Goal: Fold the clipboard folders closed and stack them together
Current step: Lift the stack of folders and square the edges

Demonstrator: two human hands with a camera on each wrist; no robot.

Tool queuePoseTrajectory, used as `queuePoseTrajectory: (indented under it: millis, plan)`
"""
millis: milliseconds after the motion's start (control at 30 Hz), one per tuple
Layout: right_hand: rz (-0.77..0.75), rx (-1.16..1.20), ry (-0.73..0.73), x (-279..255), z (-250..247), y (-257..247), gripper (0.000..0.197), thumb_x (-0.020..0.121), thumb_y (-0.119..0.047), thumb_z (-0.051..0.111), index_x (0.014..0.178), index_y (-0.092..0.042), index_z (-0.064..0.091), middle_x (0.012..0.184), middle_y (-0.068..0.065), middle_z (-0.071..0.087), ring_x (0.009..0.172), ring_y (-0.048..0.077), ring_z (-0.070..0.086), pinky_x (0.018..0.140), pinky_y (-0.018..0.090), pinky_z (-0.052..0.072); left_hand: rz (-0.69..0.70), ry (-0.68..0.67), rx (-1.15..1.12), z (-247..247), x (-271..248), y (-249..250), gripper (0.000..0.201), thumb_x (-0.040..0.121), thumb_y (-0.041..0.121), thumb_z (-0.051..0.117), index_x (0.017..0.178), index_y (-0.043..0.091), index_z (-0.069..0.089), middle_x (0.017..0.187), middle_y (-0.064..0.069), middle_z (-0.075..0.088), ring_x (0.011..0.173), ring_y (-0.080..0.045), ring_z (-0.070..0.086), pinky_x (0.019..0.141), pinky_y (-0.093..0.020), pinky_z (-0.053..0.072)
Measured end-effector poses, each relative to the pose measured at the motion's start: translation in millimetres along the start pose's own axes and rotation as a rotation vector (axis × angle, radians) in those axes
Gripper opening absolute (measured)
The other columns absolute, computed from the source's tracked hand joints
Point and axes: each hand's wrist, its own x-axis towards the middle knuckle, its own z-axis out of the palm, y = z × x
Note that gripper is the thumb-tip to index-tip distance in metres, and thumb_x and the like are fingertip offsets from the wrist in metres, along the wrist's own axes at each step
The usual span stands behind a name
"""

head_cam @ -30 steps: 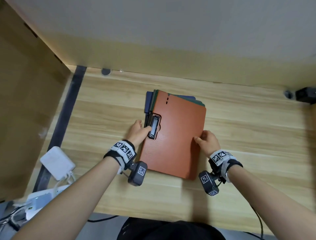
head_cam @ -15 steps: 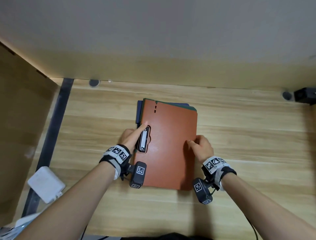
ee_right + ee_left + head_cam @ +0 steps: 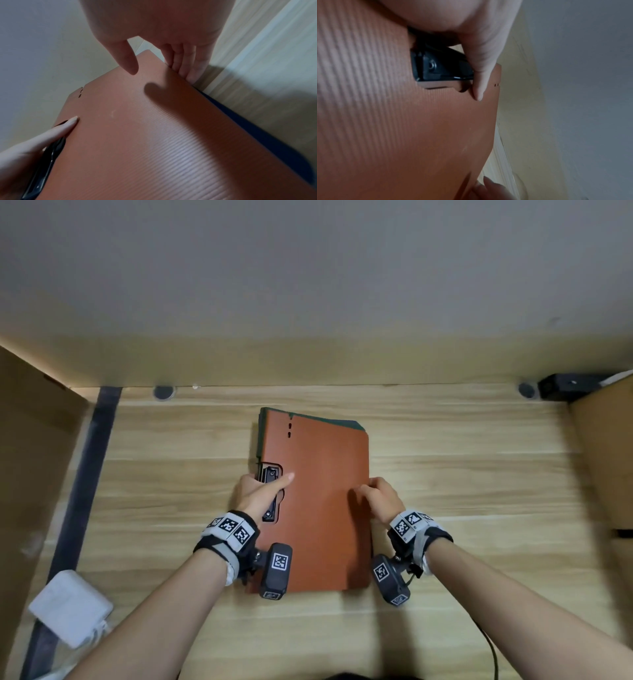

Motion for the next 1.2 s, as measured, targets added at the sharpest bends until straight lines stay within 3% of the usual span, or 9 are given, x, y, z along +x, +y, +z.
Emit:
queuePoseTrajectory:
  millis: [100, 200, 300, 367, 467, 667, 867, 1067, 1200]
  plan:
    - [0.003, 0.057, -0.005, -1, -6, 6, 0.041, 0.069, -0.045, 0.064, 0.096, -0.014, 0.058, 0.077, 0.004, 0.069, 0.084, 0.028, 0.067, 0.085, 0.048, 0.053, 0.038, 0.019, -0.074, 3, -7, -2, 0.087, 0.067, 0.038, 0.088, 0.134, 0.002, 0.047, 0.119, -0.009, 0.061, 0.111, -0.028, 0.058, 0.089, -0.034, 0.044]
    - [-0.031, 0.125, 0.010, -11, -14, 2, 0.036, 0.082, -0.033, 0.070, 0.104, -0.009, 0.054, 0.080, 0.006, 0.066, 0.075, 0.024, 0.064, 0.079, 0.045, 0.054, 0.108, 0.008, -0.106, 0, -16, 0, 0.076, 0.057, 0.044, 0.091, 0.117, 0.010, 0.060, 0.105, -0.010, 0.072, 0.091, -0.022, 0.068, 0.075, -0.032, 0.054]
    - [-0.105, 0.216, 0.054, -24, -28, -8, 0.043, 0.086, -0.022, 0.071, 0.116, -0.006, 0.045, 0.092, 0.006, 0.061, 0.072, 0.014, 0.060, 0.066, 0.025, 0.054, 0.132, -0.036, -0.158, -4, -28, 7, 0.081, 0.043, 0.052, 0.092, 0.110, 0.015, 0.064, 0.097, -0.009, 0.076, 0.088, -0.026, 0.073, 0.080, -0.044, 0.060]
    - [-0.160, 0.222, 0.058, -33, -39, -22, 0.070, 0.086, -0.029, 0.072, 0.137, -0.003, 0.031, 0.116, 0.007, 0.056, 0.096, 0.017, 0.061, 0.078, 0.017, 0.051, 0.176, -0.061, -0.185, -8, -39, 16, 0.076, 0.046, 0.048, 0.093, 0.109, 0.015, 0.067, 0.097, -0.010, 0.076, 0.089, -0.026, 0.073, 0.082, -0.045, 0.060]
    - [-0.248, 0.206, 0.042, -46, -59, -44, 0.097, 0.085, -0.038, 0.072, 0.152, -0.005, 0.011, 0.146, 0.013, 0.041, 0.127, 0.023, 0.048, 0.102, 0.034, 0.042, 0.268, -0.089, -0.193, -15, -57, 33, 0.061, 0.058, 0.035, 0.093, 0.108, 0.014, 0.067, 0.098, -0.010, 0.076, 0.090, -0.026, 0.073, 0.080, -0.039, 0.060]
    - [-0.385, 0.293, 0.098, -67, -108, -76, 0.090, 0.052, -0.058, 0.082, 0.124, -0.013, 0.054, 0.107, 0.003, 0.070, 0.097, 0.021, 0.070, 0.090, 0.047, 0.056, 0.419, -0.157, -0.241, -34, -95, 64, 0.058, 0.062, 0.025, 0.093, 0.112, 0.012, 0.066, 0.102, -0.013, 0.075, 0.090, -0.029, 0.074, 0.080, -0.043, 0.061]
    - [-0.636, 0.262, 0.263, -99, -147, -100, 0.043, 0.069, -0.032, 0.086, 0.100, -0.015, 0.062, 0.097, -0.001, 0.070, 0.086, 0.016, 0.068, 0.077, 0.031, 0.056, 0.640, -0.116, -0.212, -37, -123, 85, 0.044, 0.069, 0.019, 0.089, 0.106, 0.023, 0.066, 0.099, 0.004, 0.074, 0.088, -0.008, 0.072, 0.072, -0.021, 0.057]
    - [-0.669, 0.281, 0.177, -102, -133, -78, 0.045, 0.063, -0.006, 0.087, 0.102, -0.009, 0.064, 0.096, 0.003, 0.071, 0.090, 0.021, 0.070, 0.078, 0.028, 0.057, 0.604, -0.095, -0.063, -29, -114, 54, 0.044, 0.066, 0.013, 0.090, 0.104, 0.016, 0.069, 0.092, 0.009, 0.071, 0.090, -0.009, 0.071, 0.075, -0.016, 0.053]
    - [-0.698, 0.258, 0.150, -101, -118, -51, 0.039, 0.068, -0.001, 0.083, 0.097, -0.020, 0.066, 0.093, -0.005, 0.072, 0.086, 0.007, 0.067, 0.082, 0.023, 0.050, 0.637, -0.117, 0.000, -23, -110, 23, 0.044, 0.068, 0.012, 0.088, 0.101, 0.028, 0.065, 0.095, 0.012, 0.072, 0.088, 0.005, 0.069, 0.075, -0.013, 0.053]
